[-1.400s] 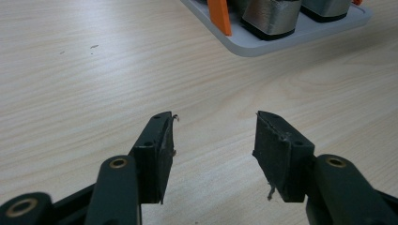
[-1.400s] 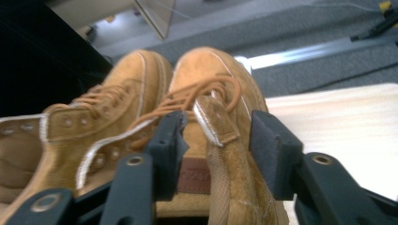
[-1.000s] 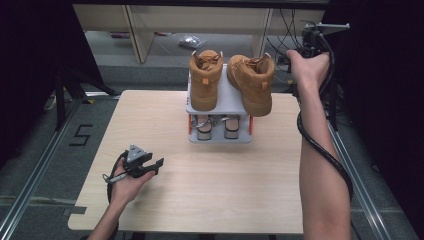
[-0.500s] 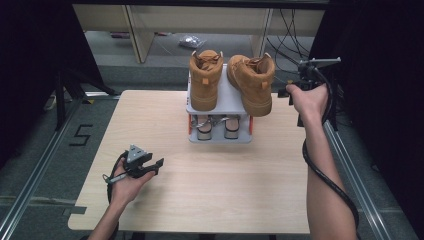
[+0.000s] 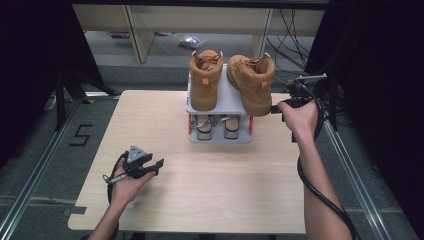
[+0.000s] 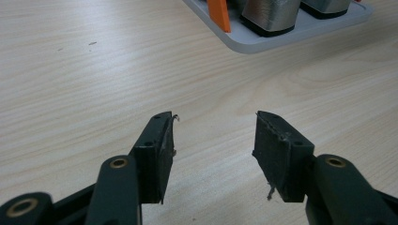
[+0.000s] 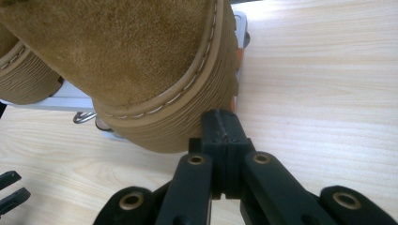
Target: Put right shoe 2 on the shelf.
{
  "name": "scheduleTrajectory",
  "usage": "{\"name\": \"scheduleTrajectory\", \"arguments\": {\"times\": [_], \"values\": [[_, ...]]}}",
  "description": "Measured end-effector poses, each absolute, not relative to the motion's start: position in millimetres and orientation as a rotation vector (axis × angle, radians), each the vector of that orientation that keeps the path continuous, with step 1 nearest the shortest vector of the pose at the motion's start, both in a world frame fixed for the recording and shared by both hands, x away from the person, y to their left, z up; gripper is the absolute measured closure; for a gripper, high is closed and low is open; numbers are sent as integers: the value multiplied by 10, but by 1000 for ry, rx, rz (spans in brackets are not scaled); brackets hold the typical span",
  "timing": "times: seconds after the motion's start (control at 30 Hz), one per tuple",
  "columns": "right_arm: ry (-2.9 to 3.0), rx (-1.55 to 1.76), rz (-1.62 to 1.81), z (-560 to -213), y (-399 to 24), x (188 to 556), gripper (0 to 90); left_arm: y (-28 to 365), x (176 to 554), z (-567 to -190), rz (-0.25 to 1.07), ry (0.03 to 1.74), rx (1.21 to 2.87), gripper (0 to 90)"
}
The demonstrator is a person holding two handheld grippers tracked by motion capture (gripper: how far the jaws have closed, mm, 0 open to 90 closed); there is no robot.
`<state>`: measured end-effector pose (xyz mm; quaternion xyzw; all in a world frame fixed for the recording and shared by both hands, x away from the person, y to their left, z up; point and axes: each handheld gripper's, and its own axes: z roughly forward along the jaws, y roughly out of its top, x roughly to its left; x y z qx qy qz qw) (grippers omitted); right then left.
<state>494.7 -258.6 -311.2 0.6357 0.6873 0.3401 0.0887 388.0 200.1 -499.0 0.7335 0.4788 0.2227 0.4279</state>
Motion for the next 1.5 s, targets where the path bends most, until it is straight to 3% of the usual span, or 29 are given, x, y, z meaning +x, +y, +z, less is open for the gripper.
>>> {"name": "scheduleTrajectory", "arguments": {"times": [0.83, 0.97, 1.23, 1.5], "values": [[1957, 1967, 1008, -3096, -2329, 5109, 900, 1980, 3884, -4997, 550, 1193, 1830, 473], [1939, 1900, 999, -3064, -2307, 4983, 713, 2002, 3885, -4992, 551, 1197, 1829, 474], [1995, 1667, 1122, -3051, -2300, 4838, 430, 1989, 3876, -4978, 554, 1192, 1830, 473], [1985, 1595, 1123, -3258, -2087, 4922, 232, 2000, 3882, -4991, 551, 1196, 1831, 473]]}}
